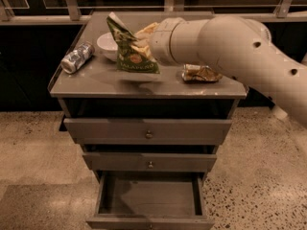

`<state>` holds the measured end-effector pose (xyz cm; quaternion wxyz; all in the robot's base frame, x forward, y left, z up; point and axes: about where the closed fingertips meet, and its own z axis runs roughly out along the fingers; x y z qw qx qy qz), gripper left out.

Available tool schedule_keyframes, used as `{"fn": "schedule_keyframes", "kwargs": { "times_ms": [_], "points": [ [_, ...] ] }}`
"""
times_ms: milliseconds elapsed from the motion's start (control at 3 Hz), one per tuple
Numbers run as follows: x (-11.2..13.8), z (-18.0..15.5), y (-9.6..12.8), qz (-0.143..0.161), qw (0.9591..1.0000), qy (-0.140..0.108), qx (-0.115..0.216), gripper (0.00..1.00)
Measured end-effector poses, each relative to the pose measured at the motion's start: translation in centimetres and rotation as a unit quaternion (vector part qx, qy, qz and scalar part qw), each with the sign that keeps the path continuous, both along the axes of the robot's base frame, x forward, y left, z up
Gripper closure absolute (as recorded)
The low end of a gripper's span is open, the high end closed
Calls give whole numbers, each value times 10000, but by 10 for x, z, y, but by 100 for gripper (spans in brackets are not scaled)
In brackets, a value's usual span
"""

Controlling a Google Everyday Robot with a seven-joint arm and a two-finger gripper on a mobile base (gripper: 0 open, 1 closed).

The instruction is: Pick green jalapeno chip bag from bottom drawer and place on counter

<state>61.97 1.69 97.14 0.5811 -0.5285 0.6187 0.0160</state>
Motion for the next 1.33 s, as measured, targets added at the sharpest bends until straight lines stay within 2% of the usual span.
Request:
{"fn": "schedule_keyframes", "kwargs": {
  "times_ms": [333, 667, 1333],
  "points": [
    [31, -30, -15, -277, 9993, 228, 46, 100],
    [33, -33, -18, -319, 9991, 266, 48, 81],
    [33, -33, -17, -319, 9991, 266, 48, 35]
  ]
}}
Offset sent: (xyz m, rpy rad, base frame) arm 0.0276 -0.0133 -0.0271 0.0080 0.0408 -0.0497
